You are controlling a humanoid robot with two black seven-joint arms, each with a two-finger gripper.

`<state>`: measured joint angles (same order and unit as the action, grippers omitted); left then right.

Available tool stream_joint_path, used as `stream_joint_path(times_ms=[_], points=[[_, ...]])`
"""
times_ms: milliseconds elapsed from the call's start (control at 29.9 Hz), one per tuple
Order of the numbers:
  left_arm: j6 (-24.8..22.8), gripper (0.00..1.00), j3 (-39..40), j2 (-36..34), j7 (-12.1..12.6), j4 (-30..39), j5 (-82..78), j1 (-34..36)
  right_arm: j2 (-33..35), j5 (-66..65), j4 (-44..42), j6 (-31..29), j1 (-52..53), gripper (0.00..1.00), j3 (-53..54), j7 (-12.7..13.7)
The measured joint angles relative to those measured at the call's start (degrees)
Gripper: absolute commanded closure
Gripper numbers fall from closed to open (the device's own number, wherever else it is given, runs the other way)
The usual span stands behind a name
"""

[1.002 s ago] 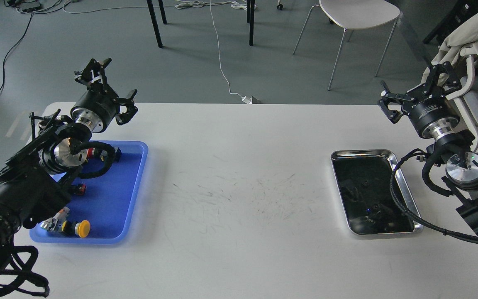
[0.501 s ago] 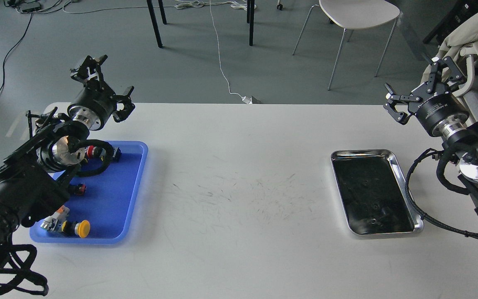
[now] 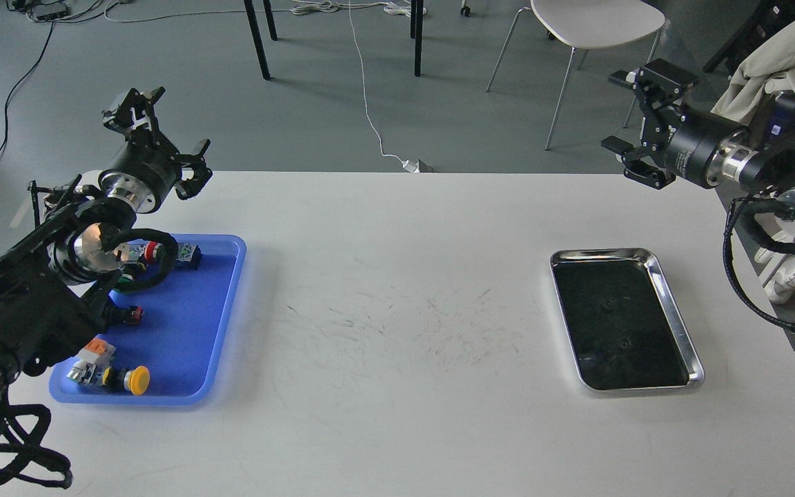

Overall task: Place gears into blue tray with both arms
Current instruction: 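Move the right gripper over the steel tray, then lower the right gripper and grasp the small black part in the steel tray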

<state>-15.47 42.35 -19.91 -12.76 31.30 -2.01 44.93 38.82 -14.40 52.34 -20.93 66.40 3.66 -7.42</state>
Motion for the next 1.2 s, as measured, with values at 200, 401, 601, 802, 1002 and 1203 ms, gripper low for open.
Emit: stream_joint_path(times_ms=[200, 401, 601, 802, 1002, 1203], points=[[-0.2, 0.02, 0.0, -1.3, 0.0, 0.1, 0.0, 0.0, -0.3, -8.8, 3.2, 0.1, 13.6, 0.01, -17.4, 0.8], [-0.3, 0.02, 0.0, -1.9, 0.0, 0.1, 0.1, -0.2, -0.9, -19.0, 7.3, 0.0, 22.8, 0.01, -30.6, 3.6], [0.1, 0.02, 0.0, -2.0, 0.0, 1.1, 0.1, -0.5, -2.5, -26.9, 11.0, -0.2, 27.6, 0.01, -43.0, 9.6], [0.3, 0.02, 0.0, -2.2, 0.0, 1.6, 0.1, -0.6, -4.1, -28.7, 12.7, -0.3, 26.6, 0.01, -47.8, 10.7], [0.3, 0.02, 0.0, -2.2, 0.0, 1.6, 0.1, -0.6, -6.0, -28.7, 11.9, -0.3, 21.9, 0.02, -48.1, 10.8], [0.1, 0.02, -0.1, -2.3, 0.0, 1.6, 0.1, -0.8, -7.1, -28.7, 11.1, -0.3, 19.3, 0.02, -48.1, 10.6]])
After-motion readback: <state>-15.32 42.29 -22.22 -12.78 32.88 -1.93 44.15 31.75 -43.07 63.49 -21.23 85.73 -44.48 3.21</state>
